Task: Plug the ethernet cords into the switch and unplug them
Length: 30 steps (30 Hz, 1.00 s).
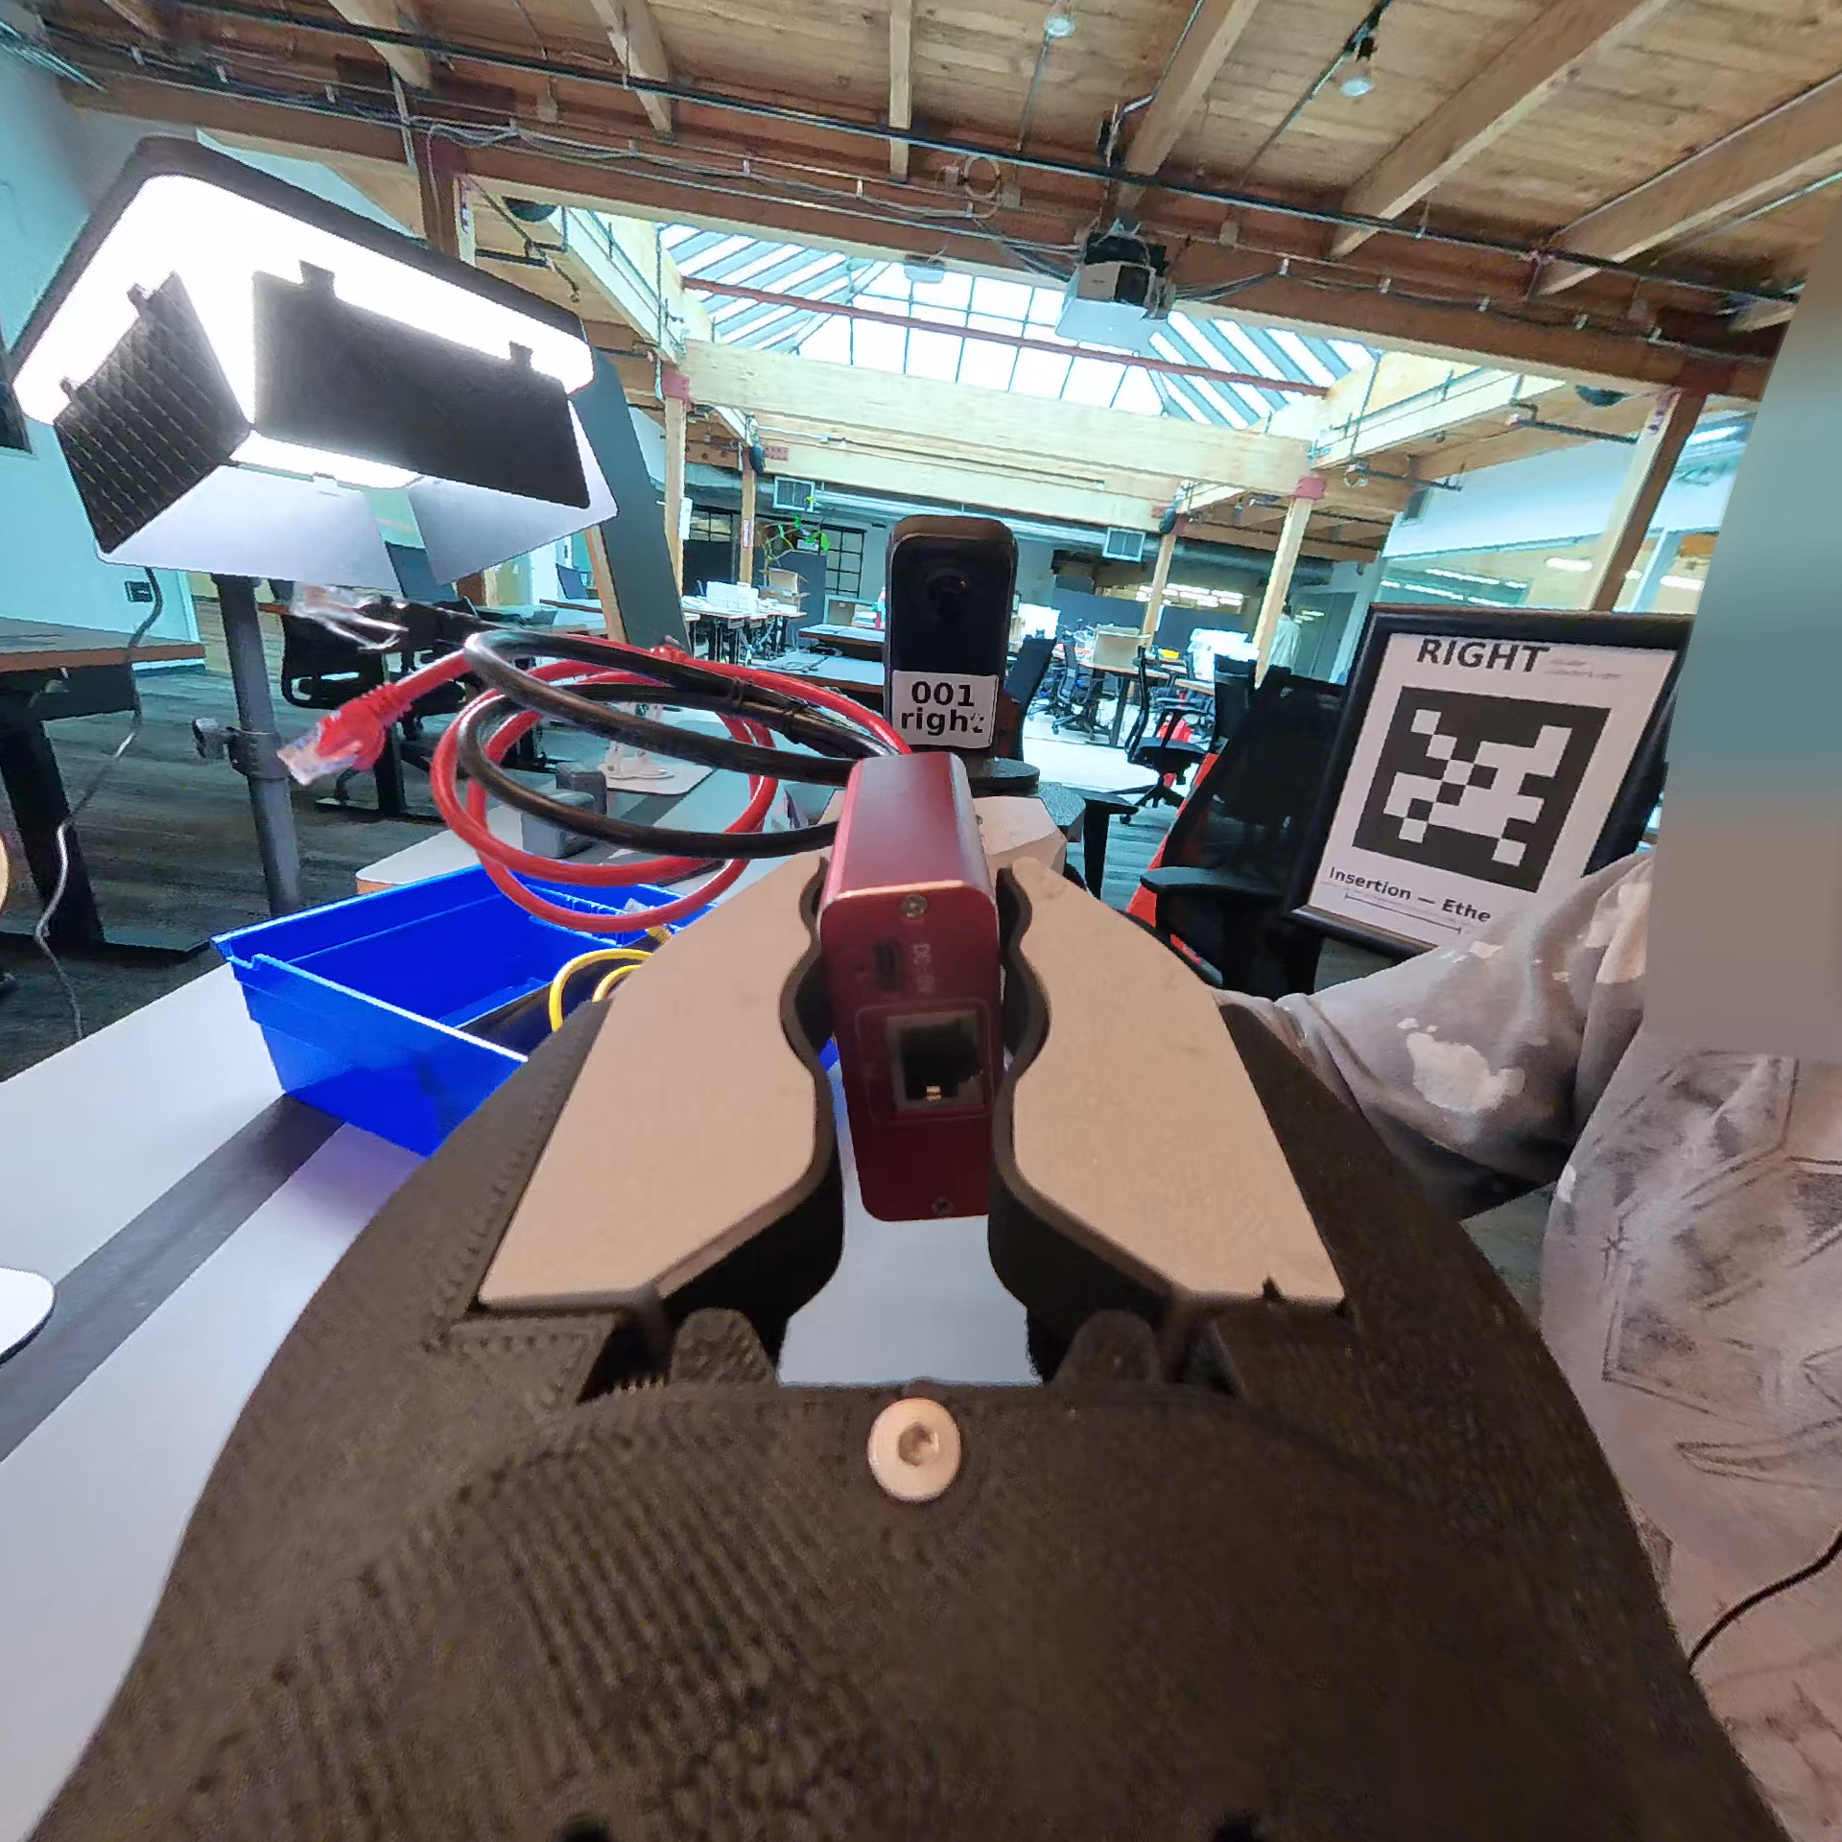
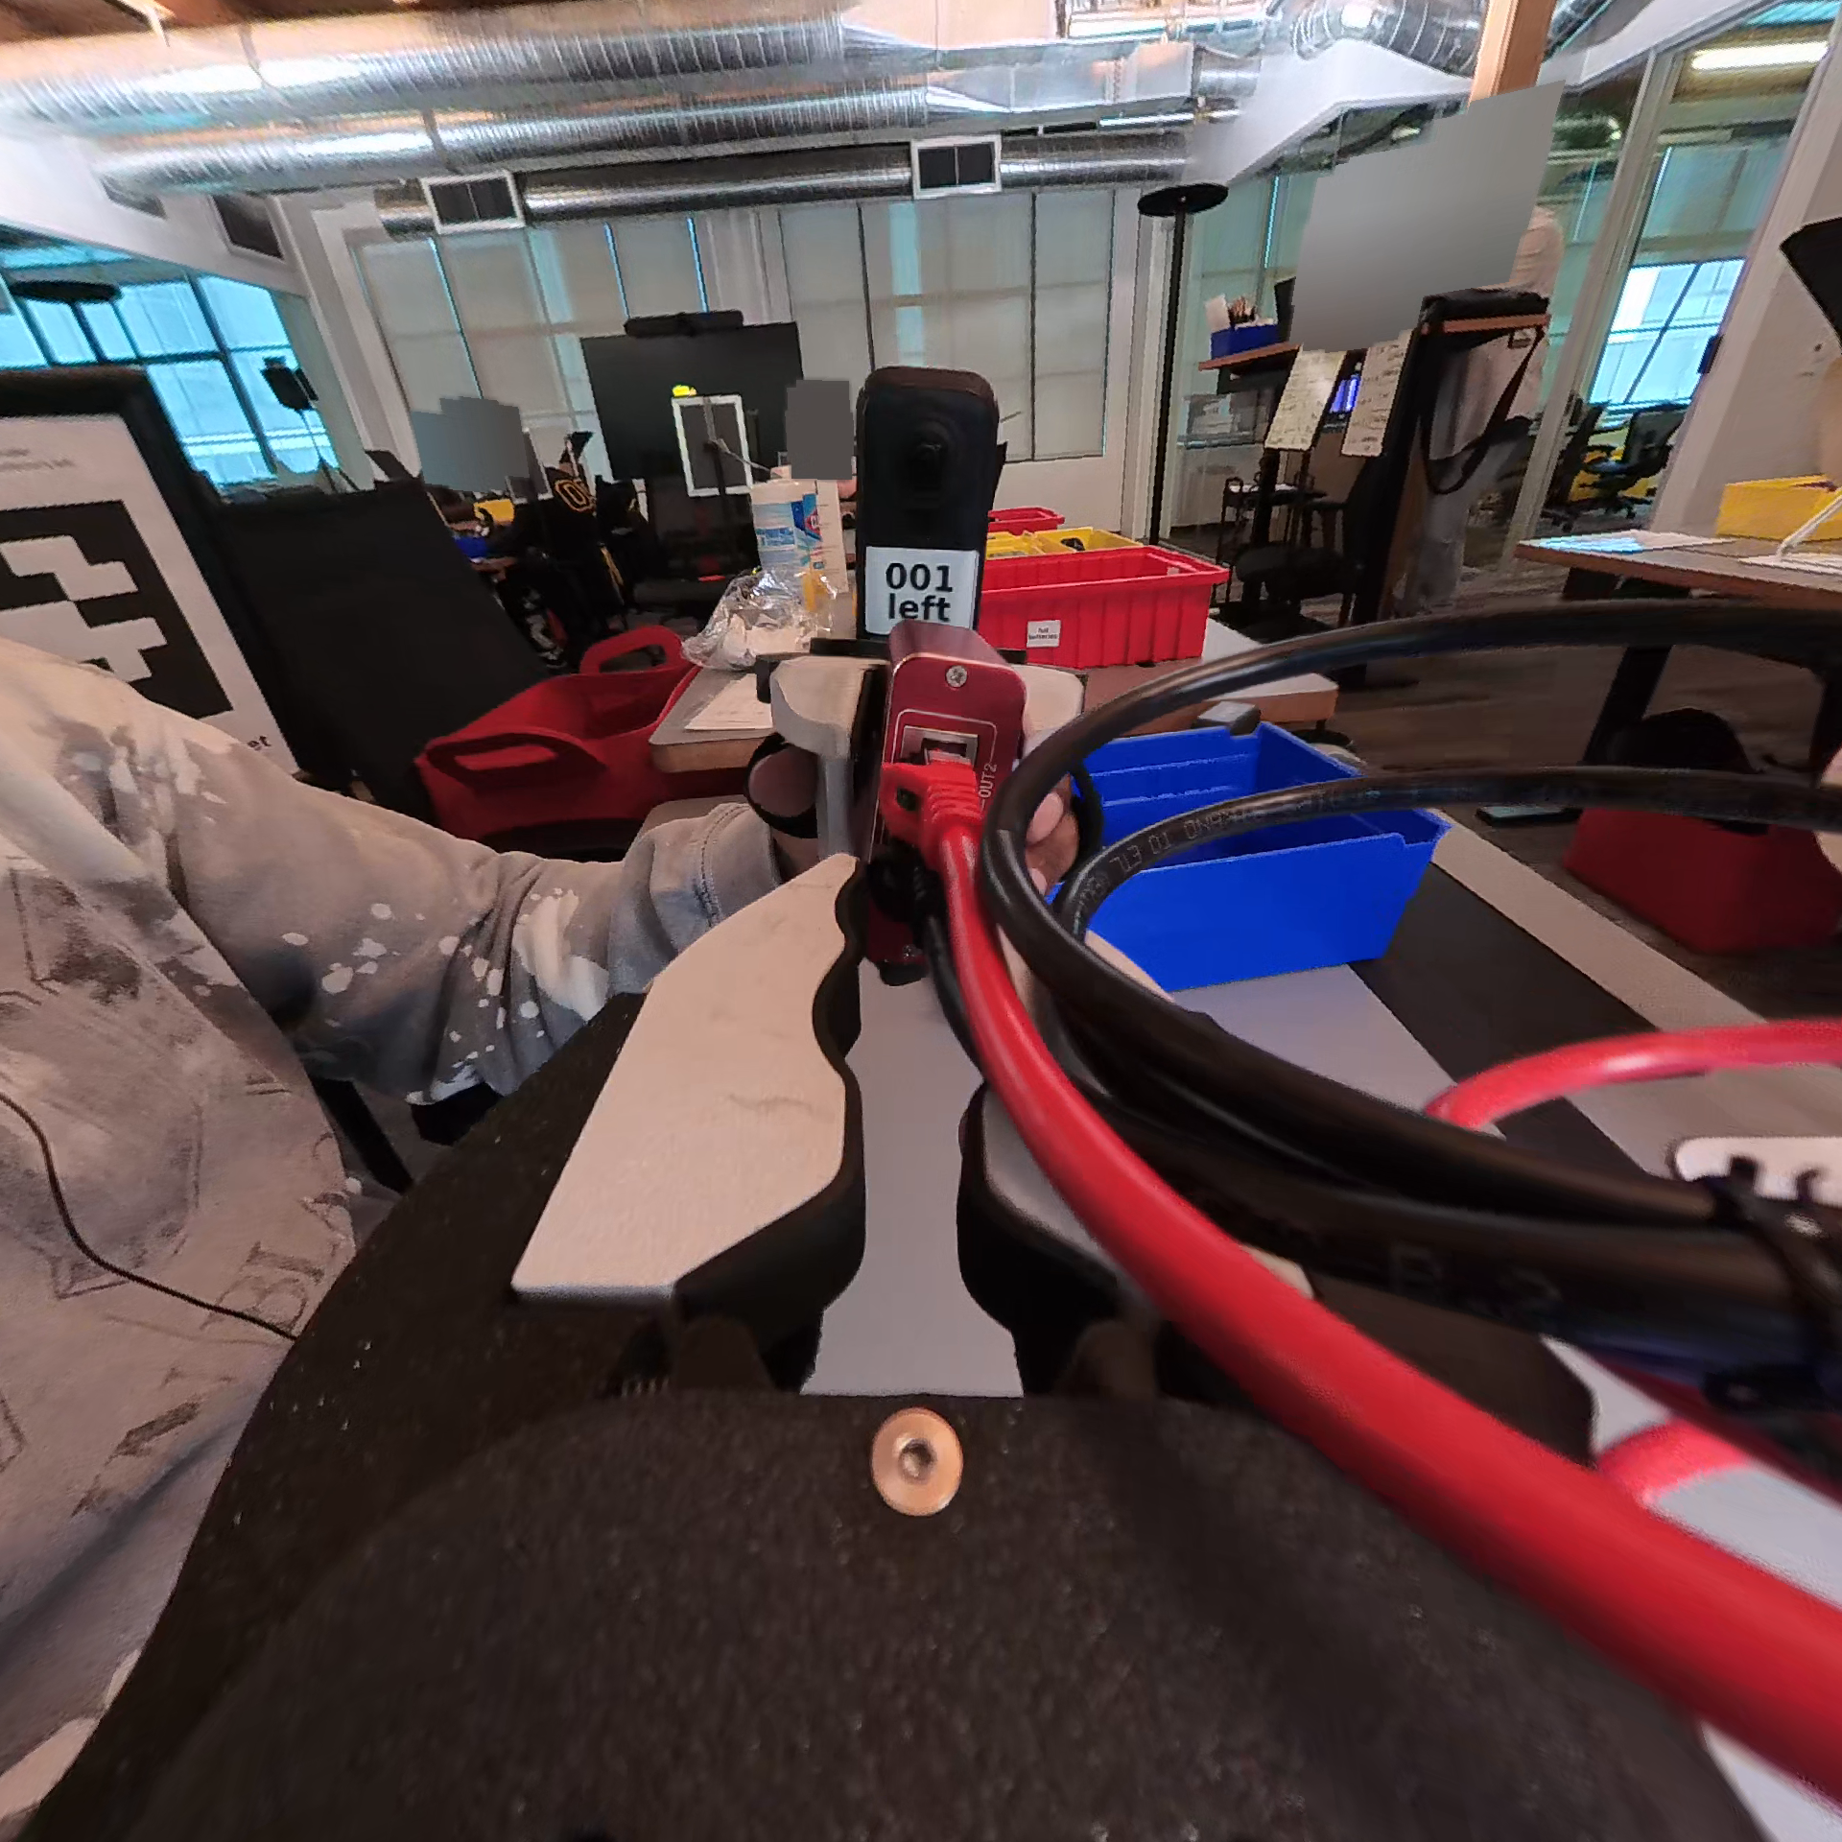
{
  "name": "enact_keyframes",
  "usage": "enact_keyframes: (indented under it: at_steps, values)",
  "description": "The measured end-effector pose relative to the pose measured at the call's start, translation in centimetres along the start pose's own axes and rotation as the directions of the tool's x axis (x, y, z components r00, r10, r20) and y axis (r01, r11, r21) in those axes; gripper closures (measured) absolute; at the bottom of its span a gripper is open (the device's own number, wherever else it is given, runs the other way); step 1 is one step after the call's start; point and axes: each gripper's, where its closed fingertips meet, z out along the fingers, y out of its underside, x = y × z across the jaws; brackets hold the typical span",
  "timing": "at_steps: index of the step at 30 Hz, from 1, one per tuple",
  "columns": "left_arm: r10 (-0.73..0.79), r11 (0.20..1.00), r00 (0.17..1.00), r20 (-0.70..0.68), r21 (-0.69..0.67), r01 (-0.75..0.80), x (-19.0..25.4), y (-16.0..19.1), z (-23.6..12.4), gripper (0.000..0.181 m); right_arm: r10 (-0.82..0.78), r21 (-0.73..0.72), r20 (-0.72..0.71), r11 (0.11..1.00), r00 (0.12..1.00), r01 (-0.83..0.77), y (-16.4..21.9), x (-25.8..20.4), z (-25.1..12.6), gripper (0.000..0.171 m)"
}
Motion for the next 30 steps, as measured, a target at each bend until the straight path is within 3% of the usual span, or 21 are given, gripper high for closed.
enact_keyframes:
  at_steps: [4, 9, 16, 30]
  values:
    - [0.086, 0.992, 0.996, 0.008, -0.092, -0.085, 0.8, 1.0, 0.8, 0.148, -0.010, -0.028, 0.040, 1.000, 0.999, 0.011, 0.3, -0.9, 0.4, 0.155]
    - [0.129, 0.985, 0.991, 0.018, -0.116, -0.126, 1.1, 0.8, 0.9, 0.150, -0.026, -0.031, 0.040, 0.999, 0.999, 0.027, 0.2, -1.1, 0.4, 0.155]
    - [0.062, 0.995, 0.998, -0.008, -0.081, -0.063, 1.1, 0.6, 0.9, 0.150, -0.059, -0.037, 0.022, 0.998, 0.998, 0.060, 0.1, -1.1, 0.2, 0.154]
    - [-0.003, 0.999, 0.999, 0.033, -0.048, 0.005, 0.6, -0.1, 0.8, 0.150, 0.042, 0.044, 0.000, 0.998, 0.999, -0.042, -1.2, -0.4, 0.2, 0.154]
